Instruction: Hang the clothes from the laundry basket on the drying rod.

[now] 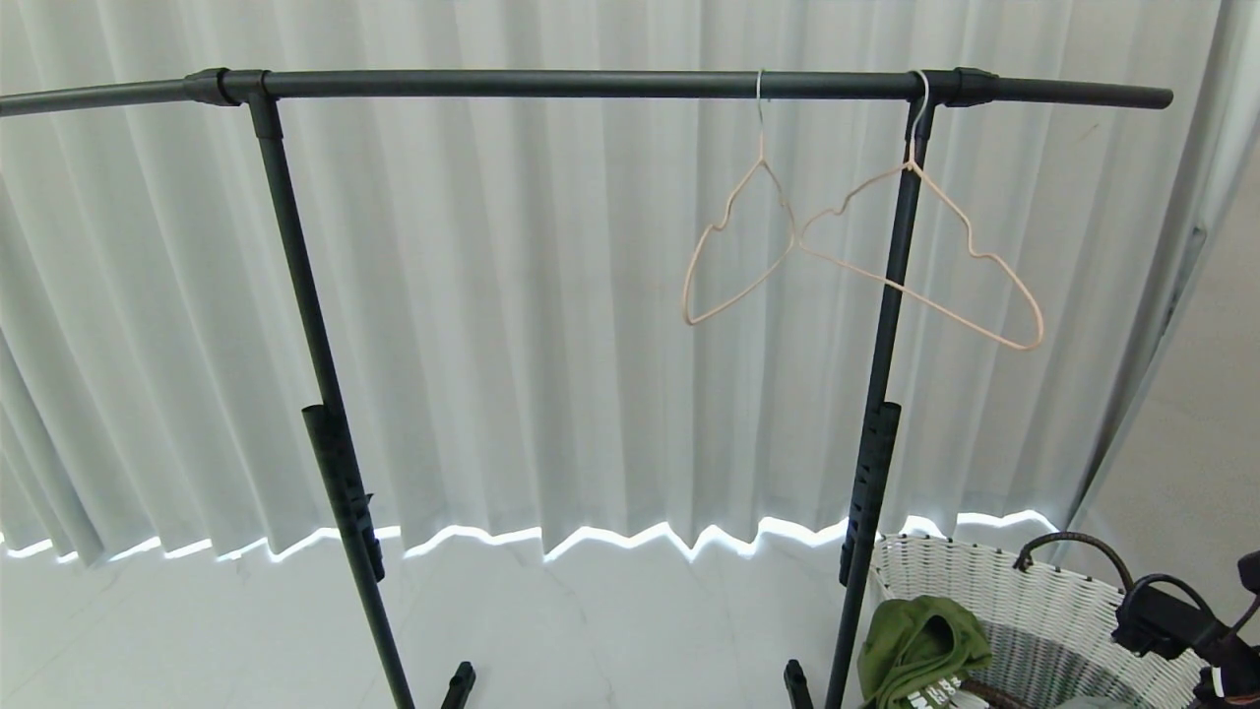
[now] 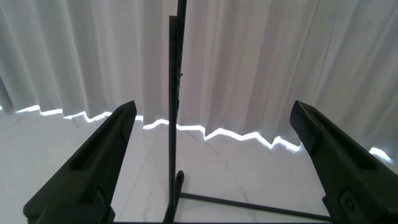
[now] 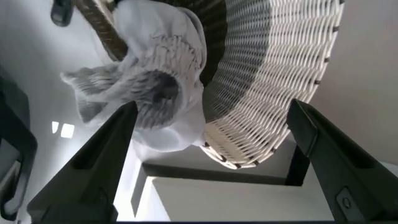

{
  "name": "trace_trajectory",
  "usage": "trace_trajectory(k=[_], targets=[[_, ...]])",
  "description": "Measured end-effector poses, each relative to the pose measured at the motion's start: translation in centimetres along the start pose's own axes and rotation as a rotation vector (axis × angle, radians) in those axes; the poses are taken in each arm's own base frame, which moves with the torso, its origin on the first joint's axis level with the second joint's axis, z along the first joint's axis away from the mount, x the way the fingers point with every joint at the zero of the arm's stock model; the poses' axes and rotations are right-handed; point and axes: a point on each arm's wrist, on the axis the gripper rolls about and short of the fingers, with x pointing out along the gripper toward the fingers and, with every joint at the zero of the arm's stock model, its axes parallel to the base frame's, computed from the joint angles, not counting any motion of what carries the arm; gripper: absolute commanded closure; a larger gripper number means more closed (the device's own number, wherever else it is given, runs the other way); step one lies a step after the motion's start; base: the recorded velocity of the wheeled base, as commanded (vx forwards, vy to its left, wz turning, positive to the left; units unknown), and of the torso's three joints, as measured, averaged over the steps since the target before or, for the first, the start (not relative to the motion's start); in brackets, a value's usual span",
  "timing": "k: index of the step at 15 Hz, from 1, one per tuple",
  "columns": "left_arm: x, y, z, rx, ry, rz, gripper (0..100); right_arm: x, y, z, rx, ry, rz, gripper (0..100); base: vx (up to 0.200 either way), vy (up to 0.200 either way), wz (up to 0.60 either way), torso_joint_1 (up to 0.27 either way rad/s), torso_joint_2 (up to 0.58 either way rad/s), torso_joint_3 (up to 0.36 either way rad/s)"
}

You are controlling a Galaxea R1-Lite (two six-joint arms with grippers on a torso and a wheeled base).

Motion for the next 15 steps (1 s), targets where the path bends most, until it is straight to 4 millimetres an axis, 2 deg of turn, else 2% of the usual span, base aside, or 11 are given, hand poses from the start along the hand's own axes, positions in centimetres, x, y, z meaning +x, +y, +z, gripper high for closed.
trace_trajectory(k=[7,8,12,15], targets=[[0.0,0.0,0.0,0.000,0.000,0.000,0,3.4,-1.7,0.6,-0.035,-0.059,-0.058,0,0.000,0.000,0.00,0.000,0.00,0.000],[0.0,0.0,0.0,0.000,-0.001,0.000,0,3.7,-1.7,0.7,-0.037,-0.079,-0.053,100,0.000,0.000,0.00,0.000,0.00,0.000],[0.0,0.0,0.0,0.000,0.000,0.000,0,4.3,-1.5,0.6,-0.041,-0.079,-0.033,100,0.000,0.000,0.00,0.000,0.00,0.000],[0.0,0.0,0.0,0.000,-0.001,-0.001,0,3.7,-1.3,0.5,-0.033,-0.092,-0.039,100,0.000,0.000,0.00,0.000,0.00,0.000]])
